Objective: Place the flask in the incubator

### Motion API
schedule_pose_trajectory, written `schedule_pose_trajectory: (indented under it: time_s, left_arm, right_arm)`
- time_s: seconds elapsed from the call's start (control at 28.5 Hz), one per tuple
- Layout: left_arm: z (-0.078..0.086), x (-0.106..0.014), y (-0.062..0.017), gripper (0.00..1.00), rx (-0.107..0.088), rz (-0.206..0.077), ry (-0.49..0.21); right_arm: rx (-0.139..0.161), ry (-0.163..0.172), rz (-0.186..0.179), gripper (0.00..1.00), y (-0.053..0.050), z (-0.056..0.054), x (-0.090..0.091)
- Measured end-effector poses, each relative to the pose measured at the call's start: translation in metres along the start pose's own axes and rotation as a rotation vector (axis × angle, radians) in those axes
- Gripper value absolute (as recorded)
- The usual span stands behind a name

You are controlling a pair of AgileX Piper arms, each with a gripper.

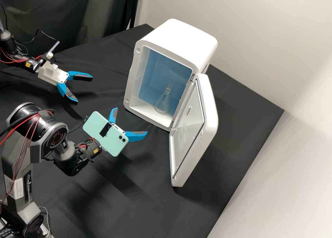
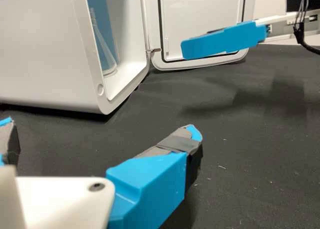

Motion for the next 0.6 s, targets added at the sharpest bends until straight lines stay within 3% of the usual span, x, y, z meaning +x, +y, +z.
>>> schedule_pose_trajectory:
  time_s: [0.04, 0.25, 0.6]
  left_arm:
    - [-0.0004, -0.0002, 0.0, 1.0, 0.0, 0.0, 0.001]
    - [-0.0022, -0.0012, 0.0001, 1.0, 0.001, 0.0, 0.004]
    - [-0.0022, -0.0014, 0.0, 1.0, 0.002, -0.001, 0.002]
  right_arm:
    - [0.014, 0.0, -0.01, 1.0, -0.0013, 0.0007, -0.0015]
    - [0.034, 0.0, -0.013, 1.0, -0.0021, 0.0006, -0.0021]
    - [0.034, 0.0, -0.013, 1.0, -0.0021, 0.0006, -0.0021]
